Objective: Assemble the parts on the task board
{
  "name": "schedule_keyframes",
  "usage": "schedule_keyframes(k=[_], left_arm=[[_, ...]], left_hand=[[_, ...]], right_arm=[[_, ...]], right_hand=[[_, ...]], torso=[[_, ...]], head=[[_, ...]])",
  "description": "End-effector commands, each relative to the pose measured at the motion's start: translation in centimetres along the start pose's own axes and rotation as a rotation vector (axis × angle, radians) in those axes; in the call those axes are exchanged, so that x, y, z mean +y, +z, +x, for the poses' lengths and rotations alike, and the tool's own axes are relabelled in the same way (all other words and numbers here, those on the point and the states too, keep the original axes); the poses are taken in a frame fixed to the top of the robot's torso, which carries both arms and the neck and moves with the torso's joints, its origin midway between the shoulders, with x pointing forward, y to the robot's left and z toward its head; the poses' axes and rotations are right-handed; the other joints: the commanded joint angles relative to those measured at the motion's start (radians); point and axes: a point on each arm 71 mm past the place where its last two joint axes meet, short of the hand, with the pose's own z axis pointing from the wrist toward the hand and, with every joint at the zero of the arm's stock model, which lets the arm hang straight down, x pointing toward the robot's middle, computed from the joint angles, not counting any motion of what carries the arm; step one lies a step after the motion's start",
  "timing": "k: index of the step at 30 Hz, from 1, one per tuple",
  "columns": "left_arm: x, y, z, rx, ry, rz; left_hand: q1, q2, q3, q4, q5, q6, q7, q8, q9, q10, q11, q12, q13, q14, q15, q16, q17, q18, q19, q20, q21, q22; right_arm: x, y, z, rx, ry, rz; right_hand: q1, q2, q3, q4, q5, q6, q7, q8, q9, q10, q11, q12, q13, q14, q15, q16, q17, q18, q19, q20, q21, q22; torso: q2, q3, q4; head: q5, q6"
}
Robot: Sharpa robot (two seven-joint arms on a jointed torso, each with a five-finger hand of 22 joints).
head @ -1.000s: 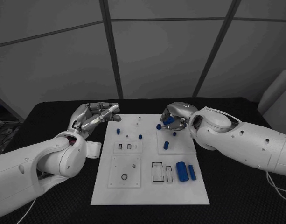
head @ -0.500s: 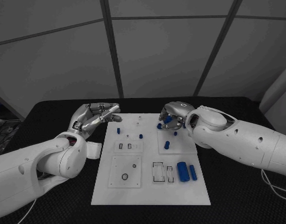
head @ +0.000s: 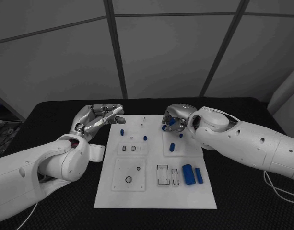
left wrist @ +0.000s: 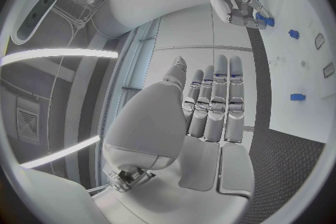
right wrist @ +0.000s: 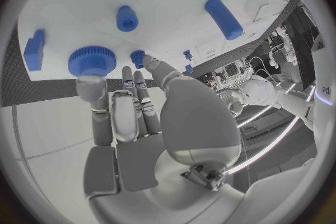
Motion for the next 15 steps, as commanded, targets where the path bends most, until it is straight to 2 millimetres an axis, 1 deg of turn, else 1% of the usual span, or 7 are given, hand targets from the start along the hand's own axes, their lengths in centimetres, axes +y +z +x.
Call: schedule_keyframes(k=[1, 2, 11, 15], left_arm=[[-0.13, 0.03, 0.03, 0.010, -0.004, 0.003], [-0.13, 0.02, 0.01, 0.010, -0.003, 0.003], [-0.13, 0.01, 0.03, 0.012, -0.004, 0.000], [-0.12, 0.01, 0.02, 0.012, -0.004, -0.001]], left_hand=[[-0.002, -0.006, -0.001, -0.002, -0.005, 0.006, 0.003, -0.007, -0.001, 0.003, 0.003, -0.007, -0.001, -0.002, 0.004, -0.004, 0.001, -0.010, 0.003, 0.000, 0.002, -0.001], [-0.002, -0.006, -0.001, -0.002, -0.005, 0.006, 0.003, -0.007, -0.001, 0.003, 0.003, -0.007, -0.001, -0.002, 0.004, -0.004, 0.001, -0.010, 0.003, 0.000, 0.002, -0.001], [-0.002, -0.004, -0.001, -0.002, -0.005, 0.006, 0.004, -0.008, -0.001, 0.003, 0.003, -0.008, -0.001, -0.002, 0.004, -0.004, 0.001, -0.010, 0.002, 0.000, 0.002, -0.001], [-0.002, -0.003, -0.001, -0.002, -0.005, 0.006, 0.004, -0.008, -0.001, 0.003, 0.003, -0.009, -0.001, -0.002, 0.004, -0.005, 0.002, -0.010, 0.002, 0.000, 0.002, -0.001]], right_arm=[[0.05, 0.10, 0.08, 0.028, -0.010, -0.004], [0.04, 0.11, 0.10, 0.030, -0.010, -0.004], [0.12, 0.42, 0.34, 0.051, -0.007, -0.001], [0.08, 0.49, 0.41, 0.056, -0.008, 0.001]], right_hand=[[0.011, 0.000, 0.011, -0.002, 0.005, 0.008, -0.001, 0.002, 0.002, 0.012, -0.001, 0.006, 0.001, 0.046, 0.003, 0.005, 0.002, -0.012, 0.003, -0.001, 0.006, 0.003], [0.011, 0.000, 0.011, -0.002, 0.005, 0.009, -0.001, 0.002, 0.002, 0.012, -0.001, 0.006, 0.001, 0.046, 0.003, 0.005, 0.002, -0.012, 0.003, -0.001, 0.007, 0.003], [0.011, -0.001, 0.031, 0.002, 0.001, 0.017, 0.000, 0.003, 0.003, 0.024, -0.002, 0.006, 0.000, 0.045, 0.003, 0.010, 0.004, -0.012, -0.001, -0.002, 0.014, 0.009], [0.011, 0.000, 0.035, 0.003, 0.001, 0.019, 0.000, 0.004, 0.003, 0.027, -0.003, 0.007, 0.000, 0.045, 0.003, 0.011, 0.006, -0.012, -0.001, -0.002, 0.015, 0.011]], torso=[[0.002, 0.0001, 0.0004], [0.002, 0.0005, 0.0008], [0.005, -0.0006, 0.0029], [0.006, -0.0003, 0.0021]], head=[[0.001, -0.002], [0.000, -0.001], [0.000, -0.004], [0.000, -0.005]])
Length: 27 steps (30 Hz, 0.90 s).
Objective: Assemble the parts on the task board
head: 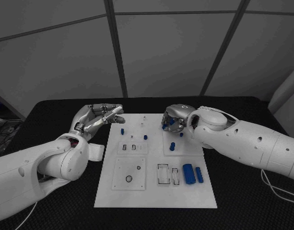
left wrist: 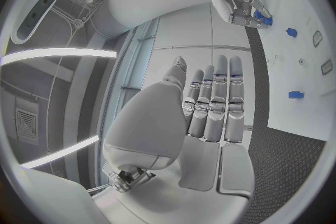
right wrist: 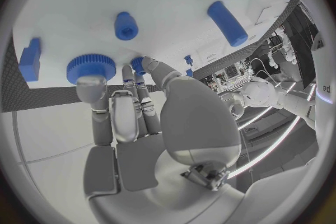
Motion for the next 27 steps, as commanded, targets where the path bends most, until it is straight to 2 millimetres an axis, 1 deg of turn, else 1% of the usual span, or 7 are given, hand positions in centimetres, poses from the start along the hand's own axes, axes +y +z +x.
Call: schedule_keyframes(k=[1, 6, 10, 13, 17, 25, 27], left_arm=[[-0.1, 0.0, 0.1, 0.013, -0.005, 0.004], [-0.1, 0.0, 0.1, 0.014, -0.005, 0.002], [-0.1, 0.0, 0.1, 0.014, -0.005, 0.000], [-0.1, 0.0, 0.0, 0.012, -0.005, -0.001], [-0.1, 0.0, -0.1, 0.007, -0.001, -0.004], [-0.1, 0.0, -0.2, 0.005, 0.000, -0.009], [-0.1, 0.0, -0.2, 0.005, 0.000, -0.010]], left_hand=[[-0.002, -0.003, -0.001, -0.002, -0.005, 0.006, 0.004, -0.005, -0.001, 0.003, 0.003, -0.004, -0.001, -0.002, 0.004, -0.005, 0.002, -0.010, 0.002, 0.000, 0.002, -0.001], [-0.002, -0.003, -0.001, -0.002, -0.005, 0.006, 0.004, -0.005, -0.001, 0.003, 0.003, -0.004, -0.001, -0.002, 0.004, -0.005, 0.002, -0.010, 0.002, 0.000, 0.002, -0.001], [-0.002, -0.001, 0.000, -0.003, -0.005, 0.006, 0.004, -0.006, -0.001, 0.003, 0.003, -0.006, -0.001, -0.002, 0.004, -0.006, 0.002, -0.010, 0.002, 0.000, 0.002, -0.002], [-0.002, -0.001, 0.000, -0.003, -0.005, 0.006, 0.004, -0.006, -0.001, 0.003, 0.003, -0.006, -0.001, -0.002, 0.004, -0.006, 0.002, -0.010, 0.002, 0.000, 0.002, -0.002], [-0.003, 0.000, -0.001, -0.004, -0.005, 0.003, 0.006, -0.010, -0.002, 0.000, 0.004, -0.010, -0.001, -0.002, 0.005, -0.007, 0.004, -0.010, 0.002, 0.000, 0.001, -0.002], [-0.002, 0.001, -0.001, -0.010, -0.005, -0.003, 0.010, -0.021, -0.002, -0.007, 0.008, -0.021, -0.001, -0.003, 0.007, -0.012, 0.008, -0.010, 0.000, 0.001, 0.000, -0.004], [-0.002, 0.001, -0.001, -0.010, -0.005, -0.003, 0.010, -0.021, -0.002, -0.007, 0.008, -0.021, -0.001, -0.003, 0.007, -0.012, 0.008, -0.010, 0.000, 0.001, 0.000, -0.004]], right_arm=[[0.0, 0.1, 0.1, 0.020, -0.004, -0.004], [0.1, 0.1, -0.1, 0.002, 0.003, -0.011], [0.3, 0.1, -0.4, -0.038, 0.013, -0.024], [0.4, 0.0, -0.7, -0.080, 0.028, -0.036], [0.5, -0.2, -1.2, -0.143, 0.055, -0.054], [0.9, -0.1, -2.4, -0.242, 0.081, -0.071], [1.1, 0.1, -2.8, -0.259, 0.082, -0.072]], right_hand=[[0.012, 0.000, 0.012, 0.000, 0.000, 0.010, 0.000, 0.005, 0.001, 0.012, -0.001, 0.007, 0.000, 0.045, 0.002, 0.005, 0.001, -0.013, -0.003, -0.002, 0.009, 0.003], [0.015, 0.004, 0.029, 0.003, 0.000, 0.025, -0.001, 0.009, 0.003, 0.031, -0.004, 0.012, 0.002, 0.045, 0.000, 0.010, 0.006, -0.013, -0.002, -0.003, 0.016, 0.011], [0.027, 0.020, 0.056, 0.004, -0.027, 0.057, -0.010, 0.022, 0.009, 0.059, -0.014, 0.020, 0.006, 0.045, -0.008, 0.015, 0.011, -0.014, 0.000, -0.009, 0.027, 0.022], [0.040, 0.028, 0.075, -0.002, -0.017, 0.077, -0.015, 0.031, 0.012, 0.080, -0.020, 0.026, 0.011, 0.045, -0.014, 0.018, 0.012, -0.014, 0.000, -0.014, 0.032, 0.028], [0.045, 0.023, 0.090, -0.009, 0.015, 0.094, -0.016, 0.038, 0.017, 0.100, -0.025, 0.030, 0.018, 0.045, -0.017, 0.020, 0.014, -0.015, -0.001, -0.019, 0.038, 0.033], [0.042, 0.016, 0.092, -0.010, 0.008, 0.098, -0.016, 0.039, 0.018, 0.104, -0.025, 0.029, 0.020, 0.044, -0.018, 0.020, 0.014, -0.015, -0.004, -0.020, 0.039, 0.032], [0.043, 0.015, 0.093, -0.010, 0.007, 0.099, -0.016, 0.039, 0.019, 0.103, -0.026, 0.028, 0.020, 0.045, -0.018, 0.021, 0.014, -0.015, -0.004, -0.020, 0.040, 0.033]], torso=[[0.002, -0.0001, -0.0001], [0.003, 0.0001, 0.0004], [0.004, -0.0001, 0.0020], [0.004, 0.0003, 0.0018], [0.004, 0.0003, 0.0021], [0.007, -0.0015, 0.0057], [0.007, -0.0010, 0.0057]], head=[[0.000, -0.001], [-0.001, -0.003], [-0.002, -0.003], [-0.002, -0.004], [-0.003, -0.003], [-0.003, 0.003], [-0.002, 0.004]])
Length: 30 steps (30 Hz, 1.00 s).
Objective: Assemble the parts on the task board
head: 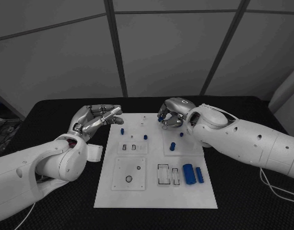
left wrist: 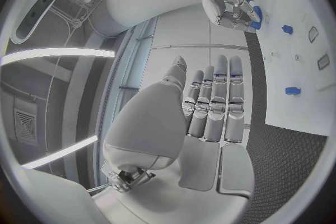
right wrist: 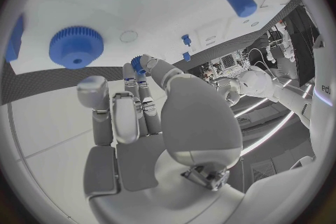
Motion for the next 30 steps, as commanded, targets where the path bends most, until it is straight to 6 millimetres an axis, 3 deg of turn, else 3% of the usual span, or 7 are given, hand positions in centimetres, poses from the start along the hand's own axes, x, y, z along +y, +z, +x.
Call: schedule_keyframes(k=[1, 7, 11, 18, 30], left_arm=[[-0.1, 0.1, 0.1, 0.009, -0.003, 0.002], [-0.1, 0.1, 0.2, 0.011, -0.004, 0.001], [-0.1, 0.2, 0.3, 0.013, -0.006, 0.001], [-0.1, 0.3, 0.5, 0.016, -0.008, 0.002], [-0.2, 0.3, 0.5, 0.016, -0.007, 0.004]], left_hand=[[-0.002, 0.001, 0.001, -0.007, -0.005, 0.001, 0.006, -0.006, -0.001, -0.003, 0.004, -0.007, -0.001, -0.003, 0.007, -0.004, 0.002, -0.010, 0.000, 0.001, 0.000, -0.001], [-0.002, 0.001, 0.001, -0.007, -0.005, 0.001, 0.006, -0.007, -0.001, -0.003, 0.005, -0.008, -0.001, -0.004, 0.007, -0.004, 0.002, -0.010, 0.000, 0.002, 0.000, -0.001], [-0.002, 0.001, 0.001, -0.007, -0.005, 0.001, 0.006, -0.007, -0.001, -0.003, 0.005, -0.008, -0.001, -0.004, 0.007, -0.004, 0.002, -0.010, 0.000, 0.002, 0.000, -0.001], [-0.002, 0.001, 0.001, -0.007, -0.005, 0.001, 0.006, -0.007, -0.001, -0.003, 0.005, -0.008, -0.001, -0.004, 0.007, -0.004, 0.002, -0.010, 0.000, 0.002, 0.000, -0.001], [-0.002, 0.001, 0.001, -0.007, -0.005, 0.001, 0.006, -0.007, -0.001, -0.003, 0.005, -0.008, -0.001, -0.004, 0.007, -0.004, 0.002, -0.010, 0.000, 0.002, 0.000, -0.001]], right_arm=[[0.5, 0.5, -1.1, -0.101, 0.024, -0.021], [1.4, 1.9, -1.0, -0.116, 0.028, -0.022], [2.3, 2.7, -0.7, -0.117, 0.033, -0.031], [3.3, 3.8, -0.1, -0.092, 0.036, -0.036], [3.5, 4.6, 0.7, -0.038, 0.028, -0.017]], right_hand=[[0.011, 0.002, 0.007, -0.001, -0.004, 0.012, -0.002, 0.003, 0.011, 0.012, -0.006, 0.001, 0.001, 0.041, -0.007, 0.005, 0.002, -0.015, -0.004, -0.006, 0.002, 0.000], [0.008, -0.003, 0.008, -0.001, -0.011, 0.011, -0.001, 0.002, 0.011, 0.010, -0.004, -0.003, 0.001, 0.041, -0.006, 0.005, 0.001, -0.015, -0.005, -0.006, 0.003, 0.000], [0.007, -0.004, 0.009, -0.001, -0.013, 0.010, -0.001, 0.001, 0.011, 0.009, -0.004, -0.004, 0.001, 0.041, -0.006, 0.005, 0.001, -0.015, -0.007, -0.006, 0.003, -0.001], [0.007, -0.004, 0.010, -0.001, -0.014, 0.009, 0.000, 0.000, 0.011, 0.008, -0.003, -0.006, 0.001, 0.041, -0.006, 0.005, 0.000, -0.015, -0.008, -0.005, 0.002, -0.002], [0.002, -0.005, 0.010, 0.002, -0.018, 0.007, 0.001, -0.002, 0.011, 0.006, -0.002, -0.009, 0.001, 0.040, -0.005, 0.004, -0.002, -0.014, -0.010, -0.005, 0.001, -0.005]], torso=[[0.001, 0.0001, 0.0015], [0.003, -0.0023, 0.0039], [0.005, -0.0014, 0.0041], [0.008, -0.0048, 0.0078], [0.009, -0.0014, 0.0047]], head=[[0.002, 0.004], [0.001, 0.007], [0.000, 0.007], [0.001, 0.008], [0.007, -0.003]])
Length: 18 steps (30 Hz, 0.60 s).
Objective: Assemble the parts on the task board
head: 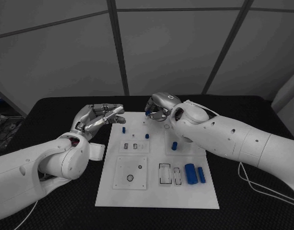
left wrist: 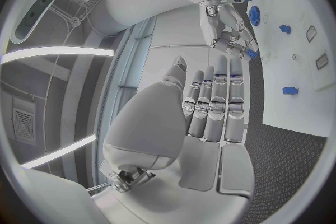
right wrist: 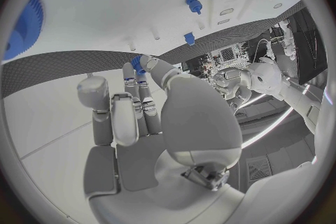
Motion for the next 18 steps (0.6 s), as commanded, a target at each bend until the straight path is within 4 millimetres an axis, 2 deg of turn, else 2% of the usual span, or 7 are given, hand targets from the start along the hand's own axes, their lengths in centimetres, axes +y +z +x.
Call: schedule_keyframes(k=[1, 9, 18], left_arm=[[-0.21, 0.08, 0.13, 0.010, -0.003, 0.008], [-0.34, 0.13, 0.13, 0.009, -0.002, 0.011], [-0.47, 0.19, 0.17, 0.010, -0.002, 0.013]], left_hand=[[-0.002, 0.001, 0.001, -0.008, -0.005, 0.001, 0.007, -0.007, -0.001, -0.004, 0.005, -0.004, -0.001, 0.000, 0.004, -0.005, 0.001, -0.010, 0.000, 0.002, 0.000, -0.002], [-0.002, 0.001, 0.001, -0.009, -0.005, 0.000, 0.007, -0.009, -0.001, -0.005, 0.005, -0.006, -0.001, -0.001, 0.005, -0.006, 0.002, -0.010, -0.001, 0.002, -0.001, -0.002], [-0.002, 0.001, 0.001, -0.009, -0.005, 0.000, 0.007, -0.009, -0.001, -0.005, 0.005, -0.006, -0.001, -0.001, 0.005, -0.006, 0.002, -0.010, -0.001, 0.002, -0.001, -0.002]], right_arm=[[0.06, 0.18, 0.19, 0.034, -0.006, 0.004], [-0.01, 0.44, 0.49, 0.052, -0.017, 0.019], [0.31, 0.75, 0.85, 0.075, -0.020, 0.019]], right_hand=[[0.002, -0.005, 0.005, 0.002, -0.005, 0.003, 0.002, 0.006, 0.011, 0.003, 0.001, -0.007, 0.001, 0.040, -0.005, 0.001, -0.001, -0.014, -0.007, -0.001, 0.001, -0.002], [-0.001, -0.007, 0.005, 0.003, -0.006, 0.001, 0.002, 0.005, 0.011, 0.001, 0.002, -0.010, 0.001, 0.040, -0.004, 0.001, -0.002, -0.014, -0.009, -0.001, 0.001, -0.003], [-0.001, -0.008, 0.005, 0.004, -0.008, 0.000, 0.002, 0.004, 0.010, 0.000, 0.002, -0.011, 0.001, 0.040, -0.004, 0.001, -0.003, -0.013, -0.010, -0.001, 0.000, -0.005]], torso=[[0.001, 0.0015, -0.0020], [0.001, 0.0001, -0.0004], [0.003, 0.0007, 0.0002]], head=[[0.002, -0.001], [0.001, -0.003], [0.003, -0.006]])
